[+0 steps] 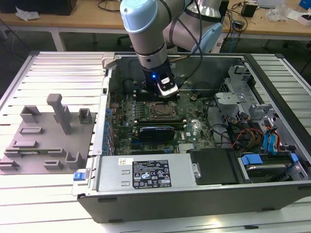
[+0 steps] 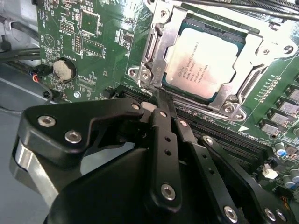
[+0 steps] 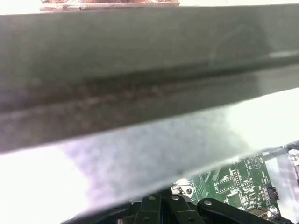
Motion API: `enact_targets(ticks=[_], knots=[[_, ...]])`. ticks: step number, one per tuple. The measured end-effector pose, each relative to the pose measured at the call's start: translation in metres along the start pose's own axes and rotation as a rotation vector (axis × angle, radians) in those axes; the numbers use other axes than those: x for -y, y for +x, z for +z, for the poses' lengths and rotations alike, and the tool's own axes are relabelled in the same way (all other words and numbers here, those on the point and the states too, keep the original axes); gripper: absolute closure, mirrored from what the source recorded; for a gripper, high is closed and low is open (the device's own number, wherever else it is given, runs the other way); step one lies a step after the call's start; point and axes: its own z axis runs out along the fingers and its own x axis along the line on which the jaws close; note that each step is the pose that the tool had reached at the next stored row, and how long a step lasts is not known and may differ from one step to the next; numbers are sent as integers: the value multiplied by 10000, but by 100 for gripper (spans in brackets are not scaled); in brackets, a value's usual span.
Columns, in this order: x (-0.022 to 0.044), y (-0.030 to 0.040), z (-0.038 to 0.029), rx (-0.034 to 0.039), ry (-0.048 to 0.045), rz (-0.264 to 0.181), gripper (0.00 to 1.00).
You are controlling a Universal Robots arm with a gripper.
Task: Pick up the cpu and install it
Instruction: 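Install the first cpu locking lever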
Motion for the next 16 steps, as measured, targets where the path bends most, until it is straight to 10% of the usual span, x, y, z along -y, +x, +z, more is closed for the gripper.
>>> enact_targets(ticks=[7, 16], knots=[[-23, -40, -99, -36, 34, 0, 89], [-20, -68, -101, -635, 958, 171, 89]])
